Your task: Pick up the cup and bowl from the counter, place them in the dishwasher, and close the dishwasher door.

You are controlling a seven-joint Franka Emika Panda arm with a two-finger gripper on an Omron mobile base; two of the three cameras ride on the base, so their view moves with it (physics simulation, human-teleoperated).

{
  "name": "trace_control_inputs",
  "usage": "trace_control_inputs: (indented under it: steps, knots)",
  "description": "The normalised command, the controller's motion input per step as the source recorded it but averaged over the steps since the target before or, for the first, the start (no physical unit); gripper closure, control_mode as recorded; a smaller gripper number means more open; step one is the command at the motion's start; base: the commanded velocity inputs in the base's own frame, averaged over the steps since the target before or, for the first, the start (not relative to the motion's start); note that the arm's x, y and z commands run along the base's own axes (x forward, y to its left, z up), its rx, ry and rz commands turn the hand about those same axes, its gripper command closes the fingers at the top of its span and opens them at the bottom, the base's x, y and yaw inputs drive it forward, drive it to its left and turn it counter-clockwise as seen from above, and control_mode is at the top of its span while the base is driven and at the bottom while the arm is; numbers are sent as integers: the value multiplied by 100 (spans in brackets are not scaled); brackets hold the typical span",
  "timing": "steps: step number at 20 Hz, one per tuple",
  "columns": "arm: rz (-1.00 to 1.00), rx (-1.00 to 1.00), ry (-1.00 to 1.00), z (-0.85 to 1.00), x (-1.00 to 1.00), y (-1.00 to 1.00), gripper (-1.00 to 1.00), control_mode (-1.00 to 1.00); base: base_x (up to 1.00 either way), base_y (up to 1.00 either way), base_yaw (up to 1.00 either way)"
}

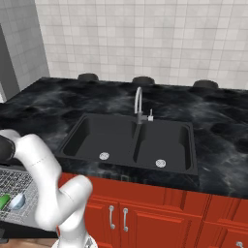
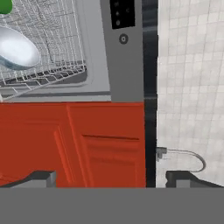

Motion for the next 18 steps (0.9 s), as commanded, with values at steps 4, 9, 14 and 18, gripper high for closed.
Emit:
trace_control_inputs:
  steps: [4, 9, 14, 18]
  knots:
    - [0, 19, -15, 0, -53, 0, -100, -100, 0, 0, 0]
    - [0, 6, -9, 0, -26, 10, -100, -100, 0, 0, 0]
    - [0, 0, -9, 0, -18, 22, -100, -100, 0, 0, 0]
    - [0, 0, -7, -13, -27, 37, -100, -100, 0, 0, 0]
